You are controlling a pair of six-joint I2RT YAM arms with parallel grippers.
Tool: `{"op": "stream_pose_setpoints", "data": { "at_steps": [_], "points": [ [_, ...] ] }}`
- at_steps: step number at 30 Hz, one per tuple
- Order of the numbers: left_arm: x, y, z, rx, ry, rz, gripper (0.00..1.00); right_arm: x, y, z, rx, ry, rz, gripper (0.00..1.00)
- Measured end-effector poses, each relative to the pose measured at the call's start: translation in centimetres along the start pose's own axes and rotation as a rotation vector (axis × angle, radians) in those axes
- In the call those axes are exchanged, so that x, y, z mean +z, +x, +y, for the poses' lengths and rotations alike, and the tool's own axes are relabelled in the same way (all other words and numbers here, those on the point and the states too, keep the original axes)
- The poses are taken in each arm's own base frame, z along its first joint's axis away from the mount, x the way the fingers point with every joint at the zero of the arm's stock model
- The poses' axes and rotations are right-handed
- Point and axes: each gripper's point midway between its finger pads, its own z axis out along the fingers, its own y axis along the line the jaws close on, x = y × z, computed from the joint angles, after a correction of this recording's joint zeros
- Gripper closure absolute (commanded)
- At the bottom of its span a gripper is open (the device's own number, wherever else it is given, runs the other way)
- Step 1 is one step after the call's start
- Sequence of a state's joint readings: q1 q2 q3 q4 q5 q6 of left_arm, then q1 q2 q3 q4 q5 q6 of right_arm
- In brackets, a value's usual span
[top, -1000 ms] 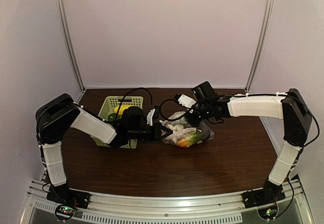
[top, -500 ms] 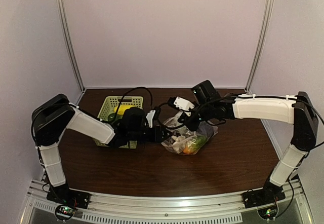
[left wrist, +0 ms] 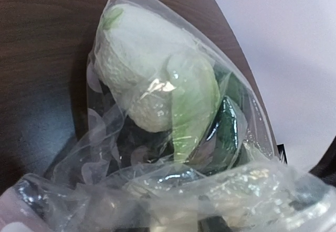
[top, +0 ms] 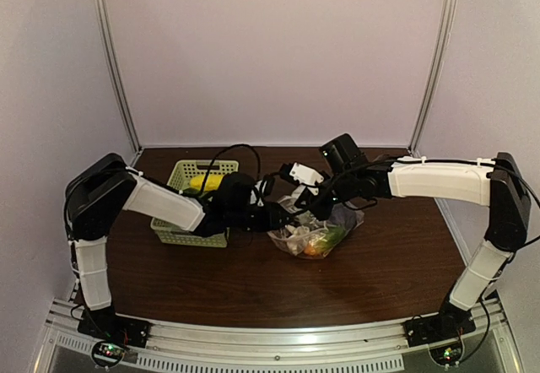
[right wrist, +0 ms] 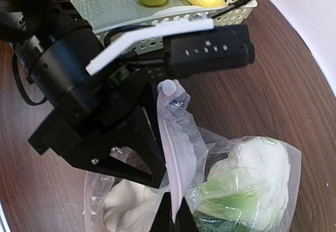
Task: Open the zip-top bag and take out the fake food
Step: Pick up the fake vegetable from the zipper food storage bag.
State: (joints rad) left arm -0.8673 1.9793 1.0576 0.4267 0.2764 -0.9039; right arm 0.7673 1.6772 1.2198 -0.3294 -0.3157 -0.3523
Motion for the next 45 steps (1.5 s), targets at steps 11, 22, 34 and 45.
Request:
{"op": "stream_pose_setpoints", "data": {
  "at_steps": [11,22,34,45],
  "points": [
    [3.1,2.1,1.2,-0.009,-0.08,0.115,0.61,0.4,0.4,0.3,0.003,-0.017,0.012,1.0],
    [6.3,1.5,0.6,-0.004,-0.032,0.152,0.56,0.7,1.1,0.3,0.009,-0.018,0.037,1.0],
    [4.4,3.6,-0.2,0.02,0.037,0.189,0.48,0.7,1.1,0.6,0.004,-0.021,0.042,1.0],
    [4.8,4.7,-0.9,0.067,0.042,0.227,0.45,0.7,1.1,0.7,0.005,-0.024,0.044,1.0]
  ]
}}
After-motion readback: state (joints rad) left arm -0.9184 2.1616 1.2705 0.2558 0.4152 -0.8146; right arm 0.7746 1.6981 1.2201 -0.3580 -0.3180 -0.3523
